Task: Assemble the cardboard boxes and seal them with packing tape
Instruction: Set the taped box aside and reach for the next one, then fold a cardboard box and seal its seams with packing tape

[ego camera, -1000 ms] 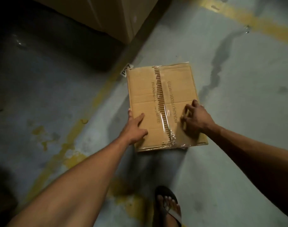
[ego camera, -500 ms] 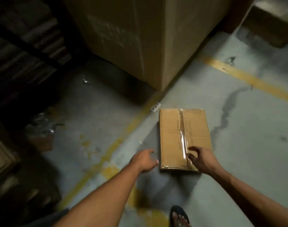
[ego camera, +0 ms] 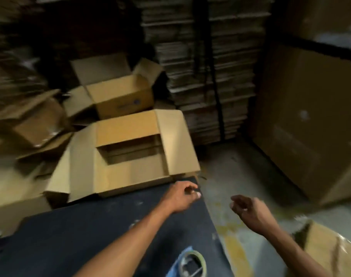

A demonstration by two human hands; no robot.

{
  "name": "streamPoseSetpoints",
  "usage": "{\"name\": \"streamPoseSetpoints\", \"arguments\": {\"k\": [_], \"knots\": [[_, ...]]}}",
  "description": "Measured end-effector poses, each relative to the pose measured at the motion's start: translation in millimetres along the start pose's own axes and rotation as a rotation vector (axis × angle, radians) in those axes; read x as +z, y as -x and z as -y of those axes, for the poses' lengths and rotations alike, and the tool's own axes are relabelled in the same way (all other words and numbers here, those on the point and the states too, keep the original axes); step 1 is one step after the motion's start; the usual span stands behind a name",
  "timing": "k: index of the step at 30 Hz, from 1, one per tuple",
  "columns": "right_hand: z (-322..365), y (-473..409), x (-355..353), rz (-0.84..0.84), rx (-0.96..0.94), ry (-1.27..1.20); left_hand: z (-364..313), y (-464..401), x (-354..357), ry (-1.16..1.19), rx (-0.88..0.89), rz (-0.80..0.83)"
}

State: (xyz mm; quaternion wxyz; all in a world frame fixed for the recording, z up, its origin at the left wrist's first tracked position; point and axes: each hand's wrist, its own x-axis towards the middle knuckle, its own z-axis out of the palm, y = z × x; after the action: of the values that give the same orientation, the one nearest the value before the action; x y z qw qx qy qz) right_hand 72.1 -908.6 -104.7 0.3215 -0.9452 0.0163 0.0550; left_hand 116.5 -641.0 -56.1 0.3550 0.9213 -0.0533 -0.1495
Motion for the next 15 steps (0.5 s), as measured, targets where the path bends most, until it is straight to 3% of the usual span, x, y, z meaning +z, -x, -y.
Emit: {"name": "streamPoseSetpoints", "arguments": {"k": [3,6,9,15], "knots": [[101.5,-13.5,17.5,0.026,-0.181,0.008,52.6,48.1,-100.8,0.048,-0.157,-0.225],[179.0,-29.8,29.4,0.093,-0.334,0.029,86.3,88.5,-158.6,0.106,-0.260,-0.346],[222.5,-47.8,52.1,0.195,-0.424,0.063,101.7,125.7,-169.7,0.203,-0.332,-0.443],[249.5,-75.9,145.2,0.319,-0.461,0.286,163.2,161.0,-153.5,0.407,-0.459,-0.448]]}}
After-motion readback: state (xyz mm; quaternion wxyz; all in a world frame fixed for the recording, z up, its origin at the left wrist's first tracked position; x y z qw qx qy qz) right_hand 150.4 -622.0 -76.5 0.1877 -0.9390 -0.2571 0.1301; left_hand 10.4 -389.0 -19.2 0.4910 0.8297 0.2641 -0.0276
